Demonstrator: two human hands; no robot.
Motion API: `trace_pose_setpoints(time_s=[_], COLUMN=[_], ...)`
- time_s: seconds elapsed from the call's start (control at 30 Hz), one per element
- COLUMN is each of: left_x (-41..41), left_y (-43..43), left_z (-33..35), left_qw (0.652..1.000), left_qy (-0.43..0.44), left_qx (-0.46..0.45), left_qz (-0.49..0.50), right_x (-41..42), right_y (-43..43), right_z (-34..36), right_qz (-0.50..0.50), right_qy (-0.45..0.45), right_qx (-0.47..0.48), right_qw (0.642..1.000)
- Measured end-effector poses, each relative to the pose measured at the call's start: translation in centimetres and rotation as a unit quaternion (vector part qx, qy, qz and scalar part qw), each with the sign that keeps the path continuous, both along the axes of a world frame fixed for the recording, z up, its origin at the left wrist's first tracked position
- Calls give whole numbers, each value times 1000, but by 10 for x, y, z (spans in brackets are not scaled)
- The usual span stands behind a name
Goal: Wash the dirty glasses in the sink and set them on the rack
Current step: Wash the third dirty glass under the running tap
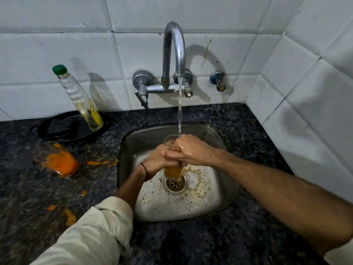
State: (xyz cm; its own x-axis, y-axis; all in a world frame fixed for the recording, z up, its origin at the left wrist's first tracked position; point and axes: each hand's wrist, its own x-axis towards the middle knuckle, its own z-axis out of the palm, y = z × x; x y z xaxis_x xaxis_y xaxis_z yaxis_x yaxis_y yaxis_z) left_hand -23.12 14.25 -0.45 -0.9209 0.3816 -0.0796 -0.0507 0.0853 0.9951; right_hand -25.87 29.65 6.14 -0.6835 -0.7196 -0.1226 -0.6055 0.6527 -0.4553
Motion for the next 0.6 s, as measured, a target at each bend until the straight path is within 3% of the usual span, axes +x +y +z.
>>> trace_pose_setpoints(time_s=[0.07,0.1,0.17,0.2,0.3,0.37,0.47,0.53,0.6], left_x=[0,-1,-2,-2,-6,-15,-22,-24,-25], left_y=[16,25,39,42,34,19,6,12,23], left_z=[1,1,0,0,14,32,61,73,78], left_qw=[995,983,932,915,906,900,881,837,772], left_qy=[11,33,78,83,37,-28,-99,-73,-19], left_qx=[-50,-129,-289,-325,-394,-435,-455,-529,-623], left_qz=[85,130,206,224,153,23,-89,-115,-123], right_x=[5,10,15,14,-1,-5,3,11,18], right_y=[-4,-10,-25,-30,-29,-15,-9,-23,-43], right_z=[-11,-17,-30,-35,-38,-39,-62,-82,-106], right_qz=[-114,-195,-344,-387,-432,-435,-447,-483,-521], right_qy=[-16,-4,18,2,-102,-219,-387,-457,-475], right_qx=[-63,-87,-81,-87,-169,-310,-451,-484,-458], right_qw=[991,977,935,918,880,817,669,569,541])
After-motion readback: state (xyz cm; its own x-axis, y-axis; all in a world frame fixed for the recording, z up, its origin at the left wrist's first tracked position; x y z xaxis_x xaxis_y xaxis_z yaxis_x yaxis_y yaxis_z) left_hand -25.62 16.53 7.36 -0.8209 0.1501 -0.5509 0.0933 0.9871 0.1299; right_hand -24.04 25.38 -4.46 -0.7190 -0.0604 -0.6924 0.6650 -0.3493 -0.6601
